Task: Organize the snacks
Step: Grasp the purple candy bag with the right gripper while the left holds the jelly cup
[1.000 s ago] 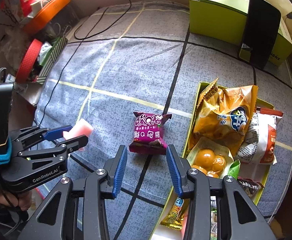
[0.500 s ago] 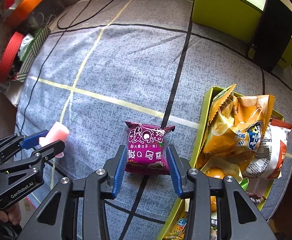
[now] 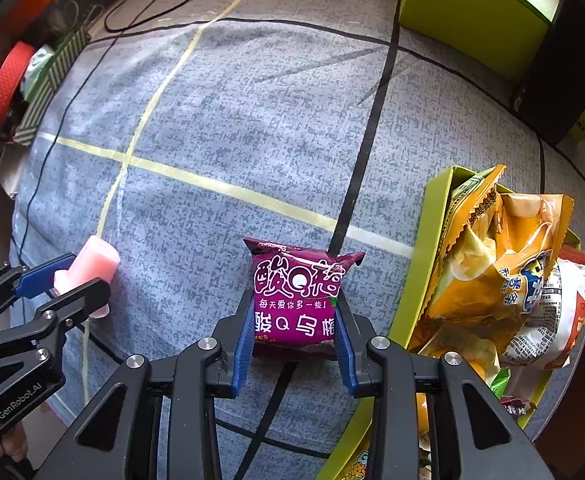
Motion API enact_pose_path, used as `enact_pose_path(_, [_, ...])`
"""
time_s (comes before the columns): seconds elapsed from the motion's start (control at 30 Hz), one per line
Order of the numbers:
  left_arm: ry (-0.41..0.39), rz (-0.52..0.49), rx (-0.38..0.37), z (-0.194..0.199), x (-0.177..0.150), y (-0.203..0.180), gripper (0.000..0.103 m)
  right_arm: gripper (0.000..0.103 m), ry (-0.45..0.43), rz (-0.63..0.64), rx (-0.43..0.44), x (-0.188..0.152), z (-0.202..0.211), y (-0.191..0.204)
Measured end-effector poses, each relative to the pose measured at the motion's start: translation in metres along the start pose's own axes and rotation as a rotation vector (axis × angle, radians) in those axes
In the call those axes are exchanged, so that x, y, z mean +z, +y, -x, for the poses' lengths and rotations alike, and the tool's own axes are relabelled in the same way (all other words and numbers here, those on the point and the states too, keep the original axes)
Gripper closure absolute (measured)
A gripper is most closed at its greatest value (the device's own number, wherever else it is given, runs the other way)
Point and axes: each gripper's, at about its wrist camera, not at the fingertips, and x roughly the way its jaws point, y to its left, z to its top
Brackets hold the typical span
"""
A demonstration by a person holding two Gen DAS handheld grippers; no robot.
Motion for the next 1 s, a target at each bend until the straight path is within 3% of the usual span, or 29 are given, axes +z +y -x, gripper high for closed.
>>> enact_pose_path(1.0, [-0.062, -0.088, 0.006, 0.031, 0.009, -0.056, 0.061, 0.07, -0.15, 0.01, 0.076, -0.041, 0.077, -0.003])
